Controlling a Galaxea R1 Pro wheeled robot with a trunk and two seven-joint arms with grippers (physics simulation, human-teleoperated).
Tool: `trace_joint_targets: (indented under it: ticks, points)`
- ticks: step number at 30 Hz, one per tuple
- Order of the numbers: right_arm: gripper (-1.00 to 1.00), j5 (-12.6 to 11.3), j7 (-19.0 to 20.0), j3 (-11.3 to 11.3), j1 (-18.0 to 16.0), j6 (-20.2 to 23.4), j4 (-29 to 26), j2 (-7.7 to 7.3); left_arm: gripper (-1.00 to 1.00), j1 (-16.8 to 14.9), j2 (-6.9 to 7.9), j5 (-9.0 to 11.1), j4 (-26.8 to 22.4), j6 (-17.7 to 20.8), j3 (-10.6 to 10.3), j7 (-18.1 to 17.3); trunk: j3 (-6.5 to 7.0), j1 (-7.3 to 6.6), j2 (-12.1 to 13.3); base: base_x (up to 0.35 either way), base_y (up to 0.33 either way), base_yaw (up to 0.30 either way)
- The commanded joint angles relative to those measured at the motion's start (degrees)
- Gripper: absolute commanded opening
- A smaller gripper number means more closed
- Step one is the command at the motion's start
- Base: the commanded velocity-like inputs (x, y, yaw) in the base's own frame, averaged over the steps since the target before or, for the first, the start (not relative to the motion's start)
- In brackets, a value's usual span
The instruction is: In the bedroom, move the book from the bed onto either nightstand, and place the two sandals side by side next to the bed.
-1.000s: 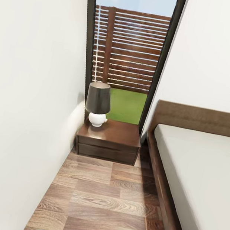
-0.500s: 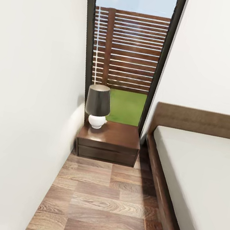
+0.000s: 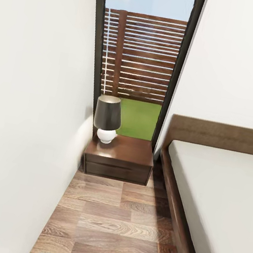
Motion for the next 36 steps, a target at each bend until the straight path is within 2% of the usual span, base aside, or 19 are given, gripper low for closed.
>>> trace_joint_targets:
  ticks: [1,36]
  points:
    - [1.00,0.59,0.03,-0.48,-0.08,-0.45,0.27,-0.06,1.00,-0.04,0.02,-0.61,0.05,-0.29,0.42,-0.10,0.13,-0.23,0.39,0.000,0.000,0.000]
    - [1.00,0.59,0.03,-0.48,-0.08,-0.44,0.35,-0.06,1.00,-0.04,0.10,-0.61,0.05,-0.29,0.42,-0.28,6.42,-7.92,14.43,0.000,0.000,0.000]
